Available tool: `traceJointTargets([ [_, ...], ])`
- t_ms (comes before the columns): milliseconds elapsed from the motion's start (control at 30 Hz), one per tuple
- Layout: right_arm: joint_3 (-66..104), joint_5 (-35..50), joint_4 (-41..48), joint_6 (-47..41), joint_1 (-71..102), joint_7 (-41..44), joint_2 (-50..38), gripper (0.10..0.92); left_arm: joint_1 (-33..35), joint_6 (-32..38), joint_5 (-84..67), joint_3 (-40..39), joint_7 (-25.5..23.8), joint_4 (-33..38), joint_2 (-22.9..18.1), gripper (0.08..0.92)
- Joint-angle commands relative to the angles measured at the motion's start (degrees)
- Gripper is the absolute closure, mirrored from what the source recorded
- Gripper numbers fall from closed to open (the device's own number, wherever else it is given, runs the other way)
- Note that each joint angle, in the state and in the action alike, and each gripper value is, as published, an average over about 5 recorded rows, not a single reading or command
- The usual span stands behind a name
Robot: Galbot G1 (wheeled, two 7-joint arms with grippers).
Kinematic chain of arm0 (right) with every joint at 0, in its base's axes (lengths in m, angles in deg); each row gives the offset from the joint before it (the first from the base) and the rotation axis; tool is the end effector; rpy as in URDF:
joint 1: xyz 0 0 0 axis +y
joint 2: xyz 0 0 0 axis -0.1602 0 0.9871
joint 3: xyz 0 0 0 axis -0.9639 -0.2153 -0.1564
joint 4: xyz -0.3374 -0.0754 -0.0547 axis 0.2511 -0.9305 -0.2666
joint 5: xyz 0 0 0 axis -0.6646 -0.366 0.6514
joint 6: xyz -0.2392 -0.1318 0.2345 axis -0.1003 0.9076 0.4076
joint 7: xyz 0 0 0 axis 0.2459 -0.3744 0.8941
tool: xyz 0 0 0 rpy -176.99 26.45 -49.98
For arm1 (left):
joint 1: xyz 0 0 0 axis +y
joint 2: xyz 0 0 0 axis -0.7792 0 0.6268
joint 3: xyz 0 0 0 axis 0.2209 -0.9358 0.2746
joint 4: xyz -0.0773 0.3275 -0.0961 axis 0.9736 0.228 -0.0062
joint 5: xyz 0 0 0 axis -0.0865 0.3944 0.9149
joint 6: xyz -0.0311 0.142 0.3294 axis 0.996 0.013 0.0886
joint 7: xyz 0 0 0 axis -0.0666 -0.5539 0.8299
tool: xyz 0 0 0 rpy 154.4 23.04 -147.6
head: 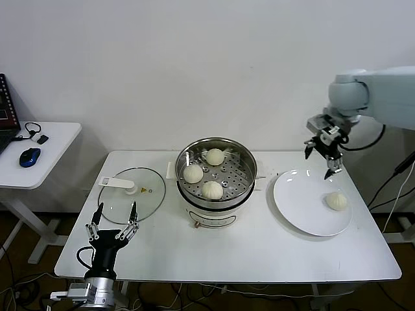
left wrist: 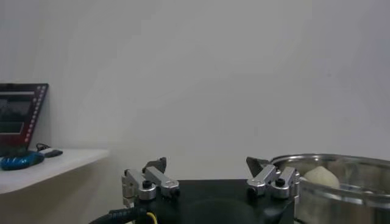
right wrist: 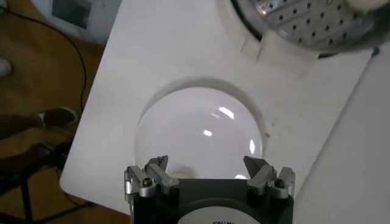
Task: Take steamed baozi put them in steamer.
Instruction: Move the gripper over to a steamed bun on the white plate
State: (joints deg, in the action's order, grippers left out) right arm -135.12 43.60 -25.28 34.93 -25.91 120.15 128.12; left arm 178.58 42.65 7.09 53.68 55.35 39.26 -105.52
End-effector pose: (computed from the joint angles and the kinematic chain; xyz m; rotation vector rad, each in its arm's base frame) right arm 0.5346 -0.1493 -0.0055 1.3287 -1.0244 1.5152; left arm 0.1465 0.0357 -0.3132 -0.0401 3.0762 0.0015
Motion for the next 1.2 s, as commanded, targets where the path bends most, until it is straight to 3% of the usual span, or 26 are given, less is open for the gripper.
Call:
traceJointTargets([
  [33,5.87,-7.8,4.73,-1.57,9.87,0.6,-12.91,0.203,0.94,0.89,1.24,-0.08,0.07,-0.58,-0.53,0.177],
  [433,24.53,-18.12,16.88,3.4,28.8,0.34,-18.94,0.203,1.58,1.72,2.82,0.46,0.13,-1.7,-1.46,0.177],
  [667,35.52,-21.59,25.13,6.75,38.22,-0.26,-17.4,0.203,1.43,1.98,3.43,0.25,0.11,-2.42,-1.92,0.177],
  [1200,48.96,-25.75,34.16,7.99,49.85,-1.31,-11.68,0.203,0.87,1.77,3.15,1.29,0.24,-3.65,-1.37,0.177],
])
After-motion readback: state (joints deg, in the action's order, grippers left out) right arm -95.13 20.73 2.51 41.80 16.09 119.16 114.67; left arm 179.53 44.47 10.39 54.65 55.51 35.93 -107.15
